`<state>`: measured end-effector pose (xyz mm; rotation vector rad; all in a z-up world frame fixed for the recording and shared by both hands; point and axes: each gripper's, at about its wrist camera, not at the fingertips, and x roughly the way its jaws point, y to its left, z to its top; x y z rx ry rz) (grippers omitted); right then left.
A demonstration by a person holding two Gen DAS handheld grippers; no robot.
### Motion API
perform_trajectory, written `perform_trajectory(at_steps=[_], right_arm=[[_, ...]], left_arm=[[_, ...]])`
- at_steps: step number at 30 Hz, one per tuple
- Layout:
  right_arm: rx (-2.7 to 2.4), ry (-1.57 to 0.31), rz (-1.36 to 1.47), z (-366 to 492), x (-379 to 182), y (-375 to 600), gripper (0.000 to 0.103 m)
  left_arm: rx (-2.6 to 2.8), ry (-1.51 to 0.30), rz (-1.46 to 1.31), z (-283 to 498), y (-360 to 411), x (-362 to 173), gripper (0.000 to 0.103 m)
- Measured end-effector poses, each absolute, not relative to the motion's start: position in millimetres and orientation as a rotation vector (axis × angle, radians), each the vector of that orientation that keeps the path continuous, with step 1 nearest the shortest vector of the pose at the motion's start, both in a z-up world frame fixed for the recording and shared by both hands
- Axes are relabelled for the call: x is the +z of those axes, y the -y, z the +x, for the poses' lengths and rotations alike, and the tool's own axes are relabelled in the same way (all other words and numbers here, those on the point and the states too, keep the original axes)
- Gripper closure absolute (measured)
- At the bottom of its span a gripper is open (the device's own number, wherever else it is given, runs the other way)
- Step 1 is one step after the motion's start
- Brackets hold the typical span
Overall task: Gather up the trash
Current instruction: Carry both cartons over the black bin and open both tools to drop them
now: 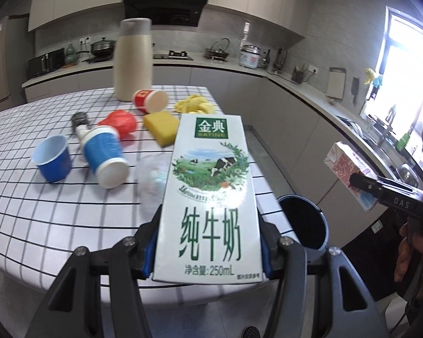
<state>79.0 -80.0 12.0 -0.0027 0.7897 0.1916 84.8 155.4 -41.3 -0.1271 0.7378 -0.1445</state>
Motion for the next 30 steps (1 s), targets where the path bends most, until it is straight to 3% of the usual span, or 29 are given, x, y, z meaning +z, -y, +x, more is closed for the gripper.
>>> perform_trajectory(at_steps=[14,30], right_arm=[[0.223,-0.856,0.001,86,-16,224,0.05],[0.385,-1.022,-0.078,141,-112,303,0.05]], left_arm=[[-0.252,-0.829,-0.067,112,-10,-67,0.047],[-0.278,-1.036,-0.038,160,84,-166,0.047]])
